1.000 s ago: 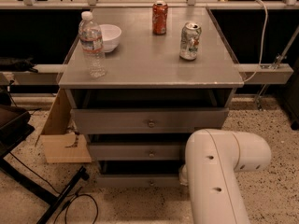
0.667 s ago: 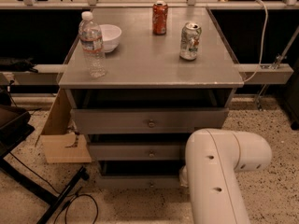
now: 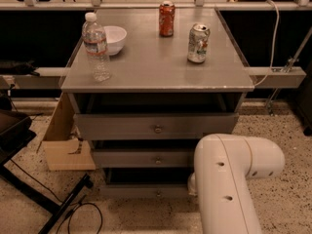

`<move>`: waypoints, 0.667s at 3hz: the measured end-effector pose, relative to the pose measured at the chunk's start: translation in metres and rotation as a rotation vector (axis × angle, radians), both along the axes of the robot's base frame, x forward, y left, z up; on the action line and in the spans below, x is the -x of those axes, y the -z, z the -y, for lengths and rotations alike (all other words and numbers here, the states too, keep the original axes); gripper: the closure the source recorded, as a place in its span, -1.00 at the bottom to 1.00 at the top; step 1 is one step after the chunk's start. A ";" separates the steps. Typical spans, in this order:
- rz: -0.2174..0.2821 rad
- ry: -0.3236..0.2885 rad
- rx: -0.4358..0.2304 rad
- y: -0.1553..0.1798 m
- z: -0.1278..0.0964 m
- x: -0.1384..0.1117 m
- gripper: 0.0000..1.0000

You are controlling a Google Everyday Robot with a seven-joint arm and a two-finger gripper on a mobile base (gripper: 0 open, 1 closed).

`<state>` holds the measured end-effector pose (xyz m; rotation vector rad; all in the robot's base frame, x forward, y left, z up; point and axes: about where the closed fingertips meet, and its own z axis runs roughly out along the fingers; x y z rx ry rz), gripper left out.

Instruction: Open bottom drawer

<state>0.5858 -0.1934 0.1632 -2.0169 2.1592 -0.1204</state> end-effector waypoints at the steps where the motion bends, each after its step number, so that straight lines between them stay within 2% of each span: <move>1: -0.011 0.009 -0.001 -0.003 0.002 0.006 1.00; 2: -0.023 0.017 -0.004 -0.005 0.003 0.012 1.00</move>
Offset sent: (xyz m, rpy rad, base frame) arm -0.4228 -0.2193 0.0054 -0.0005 0.6778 -0.3911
